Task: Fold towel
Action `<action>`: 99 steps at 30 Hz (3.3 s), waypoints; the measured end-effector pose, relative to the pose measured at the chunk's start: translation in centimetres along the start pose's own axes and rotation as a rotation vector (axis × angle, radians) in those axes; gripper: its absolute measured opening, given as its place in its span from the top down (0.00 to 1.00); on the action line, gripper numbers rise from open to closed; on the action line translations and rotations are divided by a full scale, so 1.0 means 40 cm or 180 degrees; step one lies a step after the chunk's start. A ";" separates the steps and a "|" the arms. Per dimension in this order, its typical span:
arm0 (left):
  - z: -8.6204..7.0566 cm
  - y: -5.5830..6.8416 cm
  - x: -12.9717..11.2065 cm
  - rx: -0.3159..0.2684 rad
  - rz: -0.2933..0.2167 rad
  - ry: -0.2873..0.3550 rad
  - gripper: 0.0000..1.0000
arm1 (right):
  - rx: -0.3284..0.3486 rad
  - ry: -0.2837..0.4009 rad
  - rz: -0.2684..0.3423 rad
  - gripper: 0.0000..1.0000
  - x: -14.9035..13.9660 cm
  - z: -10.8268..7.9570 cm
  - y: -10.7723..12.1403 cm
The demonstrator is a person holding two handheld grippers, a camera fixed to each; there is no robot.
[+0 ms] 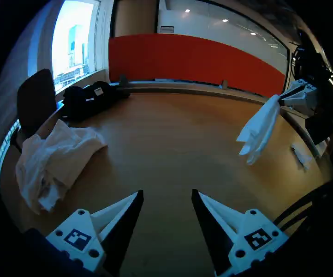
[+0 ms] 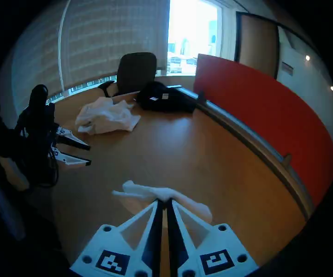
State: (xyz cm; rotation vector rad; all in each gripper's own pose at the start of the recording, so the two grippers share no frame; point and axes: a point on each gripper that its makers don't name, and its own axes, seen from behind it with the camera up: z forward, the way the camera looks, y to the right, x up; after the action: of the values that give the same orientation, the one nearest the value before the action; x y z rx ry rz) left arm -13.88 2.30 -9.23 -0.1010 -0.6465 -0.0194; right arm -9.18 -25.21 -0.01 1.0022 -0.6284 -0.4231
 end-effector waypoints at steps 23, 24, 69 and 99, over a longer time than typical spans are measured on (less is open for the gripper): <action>0.004 0.006 0.010 -0.0002 0.0038 -0.0013 0.23 | -0.0267 -0.0090 0.0200 0.94 -0.092 -0.206 0.160; 0.004 0.006 0.010 -0.0001 0.0042 -0.0014 0.23 | -0.0288 -0.0094 0.0216 0.94 -0.099 -0.217 0.170; 0.006 0.050 0.033 0.0067 0.0180 -0.0099 0.23 | -0.1147 -0.0817 0.0689 0.94 -0.530 -0.615 0.552; 0.004 0.058 0.038 0.0011 0.0274 -0.0118 0.23 | -0.1239 -0.1243 0.1217 0.94 -0.827 -0.717 0.426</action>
State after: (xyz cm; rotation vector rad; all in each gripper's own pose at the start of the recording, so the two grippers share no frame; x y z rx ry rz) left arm -12.64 4.65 -8.40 -0.1261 -0.6788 0.0666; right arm -14.24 21.15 -5.81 0.4131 -1.0224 -0.3836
